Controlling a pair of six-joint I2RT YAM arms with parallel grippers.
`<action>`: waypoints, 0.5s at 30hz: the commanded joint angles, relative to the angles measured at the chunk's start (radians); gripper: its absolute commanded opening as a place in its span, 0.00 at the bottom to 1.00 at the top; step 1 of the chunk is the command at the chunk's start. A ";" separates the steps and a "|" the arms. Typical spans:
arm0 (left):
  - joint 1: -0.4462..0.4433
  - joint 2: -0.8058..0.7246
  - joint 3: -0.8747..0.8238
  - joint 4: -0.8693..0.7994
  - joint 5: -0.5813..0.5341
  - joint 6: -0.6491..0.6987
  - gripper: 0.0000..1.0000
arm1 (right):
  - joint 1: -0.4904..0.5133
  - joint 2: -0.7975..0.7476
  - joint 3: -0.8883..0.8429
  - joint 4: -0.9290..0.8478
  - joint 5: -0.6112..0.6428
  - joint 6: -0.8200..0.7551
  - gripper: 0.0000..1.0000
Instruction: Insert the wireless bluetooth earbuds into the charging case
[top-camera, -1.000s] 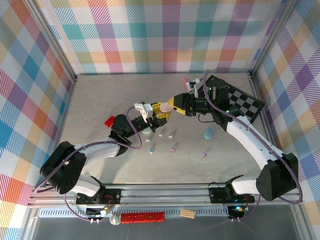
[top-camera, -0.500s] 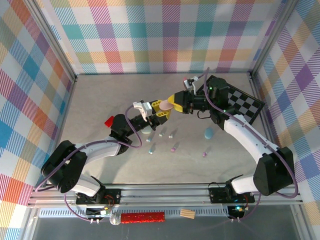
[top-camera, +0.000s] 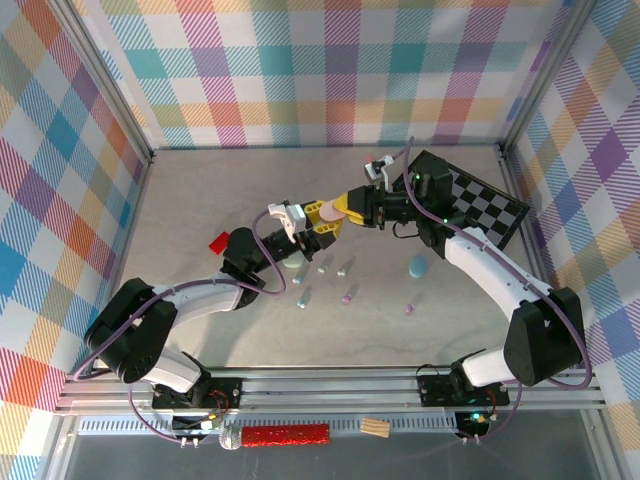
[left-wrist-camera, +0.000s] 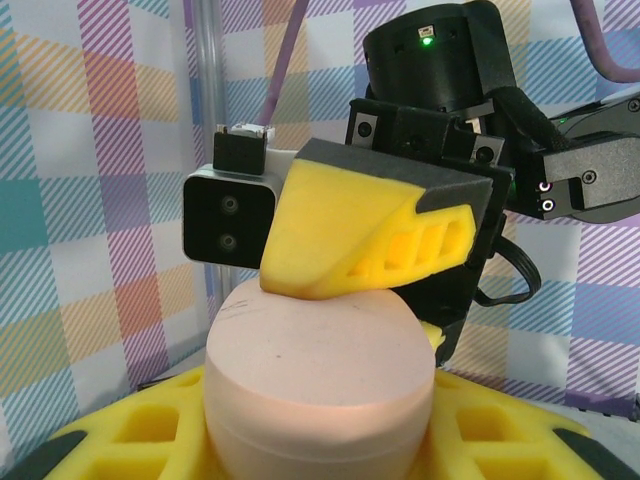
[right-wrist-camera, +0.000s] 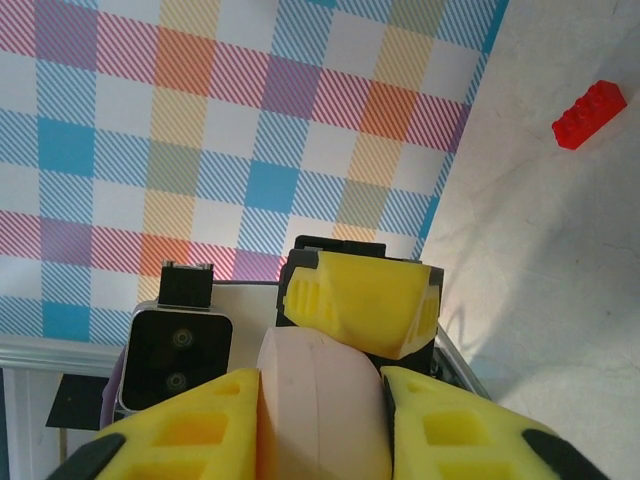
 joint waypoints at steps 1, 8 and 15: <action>-0.006 0.014 0.020 0.011 -0.009 0.001 0.38 | 0.006 -0.008 -0.013 0.024 0.009 -0.030 0.23; -0.003 -0.021 -0.024 -0.077 -0.012 0.029 0.60 | -0.029 -0.014 -0.032 -0.071 0.103 -0.118 0.18; 0.001 -0.180 -0.142 -0.320 -0.066 0.088 0.87 | -0.065 0.055 -0.044 -0.329 0.338 -0.370 0.18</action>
